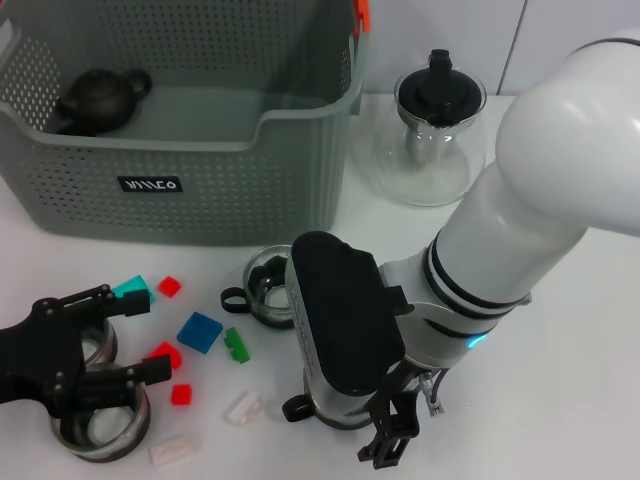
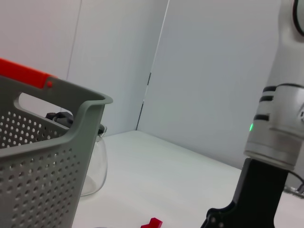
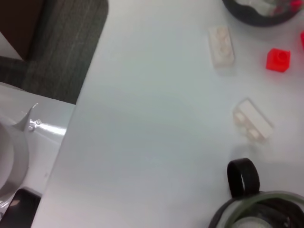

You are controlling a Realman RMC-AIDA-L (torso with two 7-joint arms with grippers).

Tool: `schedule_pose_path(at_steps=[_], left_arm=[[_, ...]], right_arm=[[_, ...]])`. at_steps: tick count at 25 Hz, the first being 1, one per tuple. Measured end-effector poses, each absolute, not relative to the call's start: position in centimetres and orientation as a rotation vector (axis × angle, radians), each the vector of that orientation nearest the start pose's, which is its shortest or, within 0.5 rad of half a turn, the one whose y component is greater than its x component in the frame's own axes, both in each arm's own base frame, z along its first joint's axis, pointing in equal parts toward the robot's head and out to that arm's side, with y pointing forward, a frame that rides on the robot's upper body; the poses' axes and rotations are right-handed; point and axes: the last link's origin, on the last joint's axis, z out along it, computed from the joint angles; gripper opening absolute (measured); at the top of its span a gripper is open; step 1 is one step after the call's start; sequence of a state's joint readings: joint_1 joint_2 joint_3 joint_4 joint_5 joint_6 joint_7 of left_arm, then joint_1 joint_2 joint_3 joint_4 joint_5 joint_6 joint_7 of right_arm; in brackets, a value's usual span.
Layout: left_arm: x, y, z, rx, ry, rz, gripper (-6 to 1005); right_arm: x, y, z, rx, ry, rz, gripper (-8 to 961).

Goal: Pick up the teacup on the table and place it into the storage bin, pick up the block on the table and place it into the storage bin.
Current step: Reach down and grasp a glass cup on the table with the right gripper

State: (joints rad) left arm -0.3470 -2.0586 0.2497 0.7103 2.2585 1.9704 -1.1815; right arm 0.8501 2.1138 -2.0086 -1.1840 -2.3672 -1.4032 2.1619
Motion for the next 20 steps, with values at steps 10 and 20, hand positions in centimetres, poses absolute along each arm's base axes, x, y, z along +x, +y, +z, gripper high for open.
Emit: schedule_pose_path(at_steps=[10,20], left_arm=[[-31.98,23.64,4.89,-2.675,-0.615,-0.85,873],[-32.01,23.78,4.83,-2.671,-0.613,-0.844,873]], right_arm=[[10.8,29.33,-13.04,-3.11,-0.411,-0.844,860],[10.52,29.38,-12.81,-3.104,-0.42,-0.841,536]])
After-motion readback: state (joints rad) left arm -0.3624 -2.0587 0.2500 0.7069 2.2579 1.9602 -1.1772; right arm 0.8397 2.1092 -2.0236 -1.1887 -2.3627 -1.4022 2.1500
